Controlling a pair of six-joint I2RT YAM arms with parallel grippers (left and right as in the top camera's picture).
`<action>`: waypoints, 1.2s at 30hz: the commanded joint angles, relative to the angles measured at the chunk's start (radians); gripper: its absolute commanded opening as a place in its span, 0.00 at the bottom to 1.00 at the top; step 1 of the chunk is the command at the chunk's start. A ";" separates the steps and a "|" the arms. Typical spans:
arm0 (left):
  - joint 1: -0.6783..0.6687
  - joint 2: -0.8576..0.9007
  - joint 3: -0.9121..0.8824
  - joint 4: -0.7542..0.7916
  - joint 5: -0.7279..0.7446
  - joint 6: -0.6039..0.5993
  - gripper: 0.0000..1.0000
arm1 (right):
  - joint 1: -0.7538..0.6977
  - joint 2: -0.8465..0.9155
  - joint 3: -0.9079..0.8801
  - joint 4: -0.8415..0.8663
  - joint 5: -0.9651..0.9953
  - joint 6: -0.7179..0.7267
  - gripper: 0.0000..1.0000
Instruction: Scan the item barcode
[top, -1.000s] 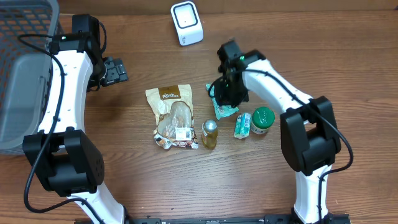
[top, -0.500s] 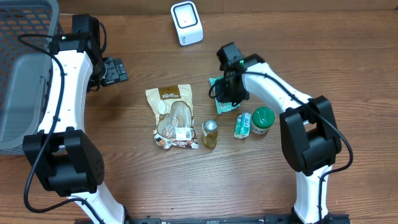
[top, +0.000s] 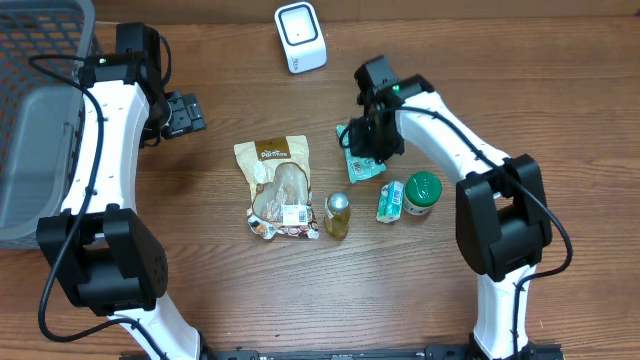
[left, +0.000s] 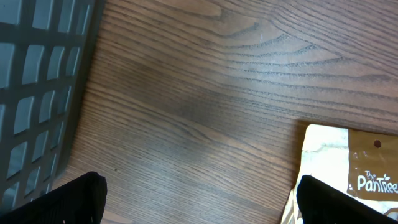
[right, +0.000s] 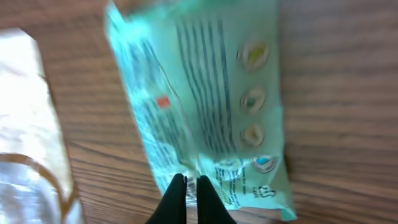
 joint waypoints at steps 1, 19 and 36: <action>-0.006 -0.016 0.016 0.001 -0.013 0.004 1.00 | 0.007 0.018 -0.064 0.019 -0.028 -0.008 0.04; -0.012 -0.016 0.016 0.001 -0.013 0.004 0.99 | -0.011 0.020 0.251 -0.119 0.016 -0.054 0.04; -0.016 -0.016 0.016 0.001 -0.013 0.004 1.00 | -0.011 0.024 -0.105 0.224 0.201 -0.045 0.04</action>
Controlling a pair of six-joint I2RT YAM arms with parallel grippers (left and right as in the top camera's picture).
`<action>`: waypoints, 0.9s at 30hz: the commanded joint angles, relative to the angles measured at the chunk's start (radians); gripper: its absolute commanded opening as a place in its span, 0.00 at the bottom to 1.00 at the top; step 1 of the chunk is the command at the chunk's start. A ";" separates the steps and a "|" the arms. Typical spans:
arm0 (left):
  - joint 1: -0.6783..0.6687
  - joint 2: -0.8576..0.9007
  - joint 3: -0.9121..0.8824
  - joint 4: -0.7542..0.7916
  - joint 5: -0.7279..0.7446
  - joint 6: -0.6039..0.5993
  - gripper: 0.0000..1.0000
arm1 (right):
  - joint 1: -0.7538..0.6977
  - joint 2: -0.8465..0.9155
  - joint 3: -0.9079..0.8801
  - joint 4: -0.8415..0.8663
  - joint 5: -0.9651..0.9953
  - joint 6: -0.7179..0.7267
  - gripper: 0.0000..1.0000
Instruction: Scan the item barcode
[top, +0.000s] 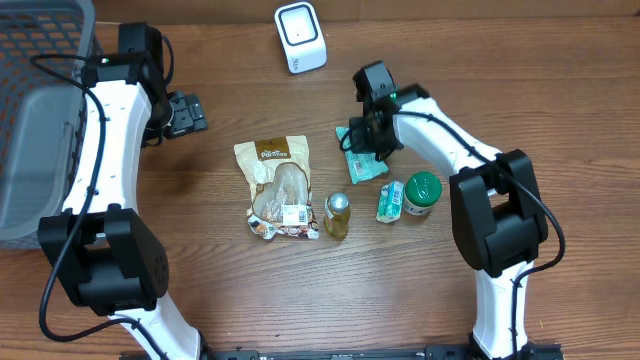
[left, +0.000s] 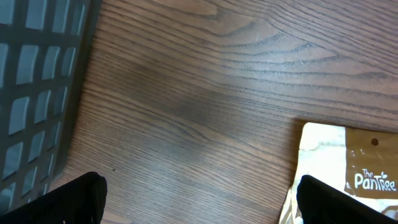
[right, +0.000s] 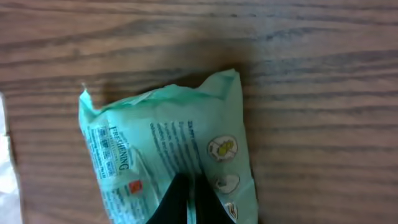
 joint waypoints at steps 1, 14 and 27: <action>-0.009 -0.016 0.016 0.001 -0.013 0.004 0.99 | -0.003 -0.001 -0.087 0.053 0.100 -0.001 0.04; -0.008 -0.016 0.016 0.000 -0.013 0.003 1.00 | -0.003 -0.043 0.214 -0.148 0.047 -0.005 0.12; -0.011 -0.016 0.016 0.000 -0.013 0.003 0.99 | -0.003 0.013 0.094 -0.044 0.106 -0.004 0.14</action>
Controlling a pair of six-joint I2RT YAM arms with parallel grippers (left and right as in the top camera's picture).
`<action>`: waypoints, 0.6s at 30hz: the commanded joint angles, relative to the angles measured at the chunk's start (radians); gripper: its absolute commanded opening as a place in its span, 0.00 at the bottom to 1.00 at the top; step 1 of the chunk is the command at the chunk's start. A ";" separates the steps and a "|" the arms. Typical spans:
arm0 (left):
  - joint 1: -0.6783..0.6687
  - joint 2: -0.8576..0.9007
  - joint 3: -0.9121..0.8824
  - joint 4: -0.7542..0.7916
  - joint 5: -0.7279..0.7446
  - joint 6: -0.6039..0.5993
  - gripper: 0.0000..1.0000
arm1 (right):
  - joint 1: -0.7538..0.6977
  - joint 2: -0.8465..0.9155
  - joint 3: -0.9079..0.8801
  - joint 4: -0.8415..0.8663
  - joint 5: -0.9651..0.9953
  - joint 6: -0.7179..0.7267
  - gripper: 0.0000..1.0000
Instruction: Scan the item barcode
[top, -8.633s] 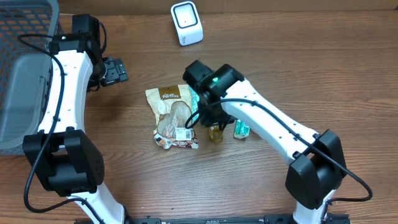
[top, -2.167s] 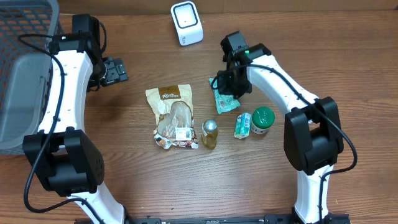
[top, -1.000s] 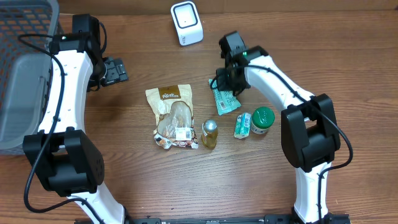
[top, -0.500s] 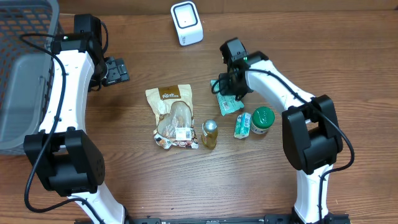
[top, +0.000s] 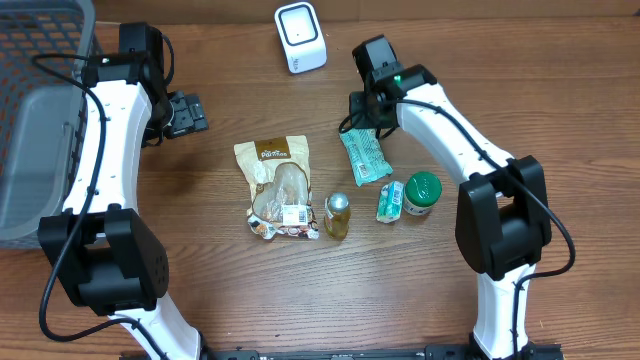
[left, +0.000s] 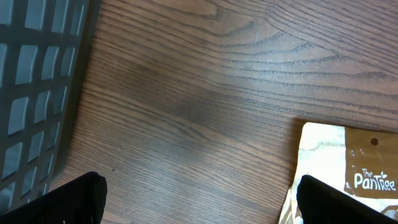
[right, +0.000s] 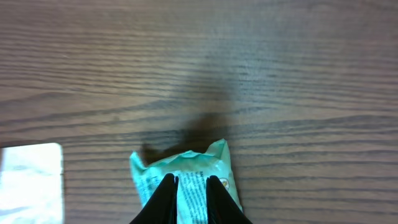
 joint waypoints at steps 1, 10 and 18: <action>-0.011 -0.016 0.016 0.001 -0.013 0.004 1.00 | -0.004 0.039 -0.061 0.020 0.016 -0.003 0.14; -0.011 -0.016 0.016 0.001 -0.013 0.003 1.00 | -0.004 0.064 -0.069 0.026 -0.009 -0.003 0.13; -0.011 -0.016 0.016 0.001 -0.013 0.004 1.00 | -0.016 -0.056 0.175 -0.242 -0.045 0.007 0.39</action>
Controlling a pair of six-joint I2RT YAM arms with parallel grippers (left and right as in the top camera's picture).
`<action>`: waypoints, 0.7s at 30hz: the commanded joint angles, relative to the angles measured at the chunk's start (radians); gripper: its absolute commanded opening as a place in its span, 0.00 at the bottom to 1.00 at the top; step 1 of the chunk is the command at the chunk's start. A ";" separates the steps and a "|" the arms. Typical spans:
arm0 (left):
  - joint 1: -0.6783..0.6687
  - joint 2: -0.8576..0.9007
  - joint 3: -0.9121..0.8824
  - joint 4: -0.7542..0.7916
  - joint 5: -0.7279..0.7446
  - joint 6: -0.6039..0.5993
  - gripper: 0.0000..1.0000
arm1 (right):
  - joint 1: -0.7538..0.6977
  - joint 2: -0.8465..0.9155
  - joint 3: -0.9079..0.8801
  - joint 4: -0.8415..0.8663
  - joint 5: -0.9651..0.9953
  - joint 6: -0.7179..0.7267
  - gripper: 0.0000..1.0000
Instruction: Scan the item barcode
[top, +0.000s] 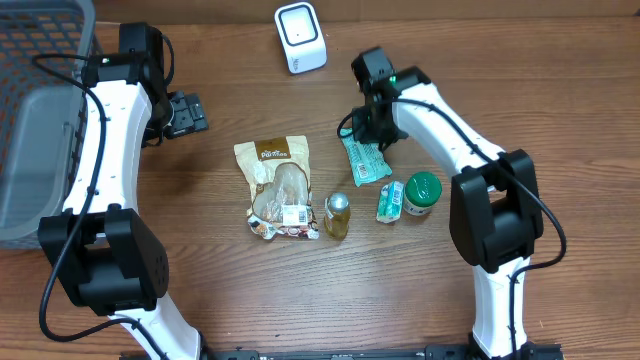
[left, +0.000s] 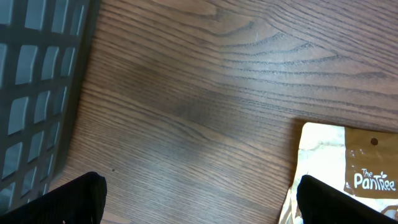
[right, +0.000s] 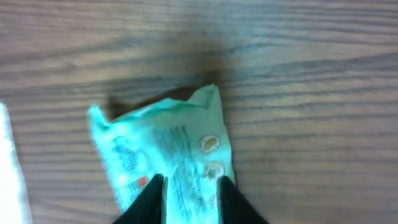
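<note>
A mint-green snack packet (top: 366, 162) lies flat on the wooden table, its printed back (right: 168, 152) facing up. My right gripper (top: 373, 128) hovers over the packet's far end. In the right wrist view this gripper (right: 191, 190) is open, its black fingertips (right: 155, 194) about a packet's width apart with the packet showing between them. The white barcode scanner (top: 300, 38) stands at the back middle. My left gripper (top: 186, 112) is open over bare wood by the basket, and in the left wrist view the gripper (left: 199, 202) holds nothing.
A grey basket (top: 40, 120) fills the left edge. A brown Pantree pouch (top: 277, 185), a small yellow bottle (top: 338, 215), a teal sachet (top: 391, 200) and a green-lidded jar (top: 423, 193) lie near the table's middle.
My right gripper's fingers stand wider apart than before and sit farther over the green packet instead of at its far tip. The left arm has not moved.
My right gripper was shut low over the green packet's lower half, then shut over its upper half. Then it stood at the packet's far tip with fingers slightly parted. Now it is open over the packet. The left gripper stayed open by the basket.
</note>
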 joint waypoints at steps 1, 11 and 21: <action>-0.011 -0.016 0.016 0.001 -0.013 0.004 1.00 | -0.016 -0.106 0.109 -0.069 -0.014 0.000 0.42; -0.011 -0.016 0.016 0.001 -0.013 0.004 0.99 | -0.032 -0.108 0.043 -0.100 -0.014 0.000 0.52; -0.011 -0.016 0.016 0.001 -0.013 0.004 1.00 | -0.031 -0.108 -0.085 -0.018 -0.025 0.000 0.53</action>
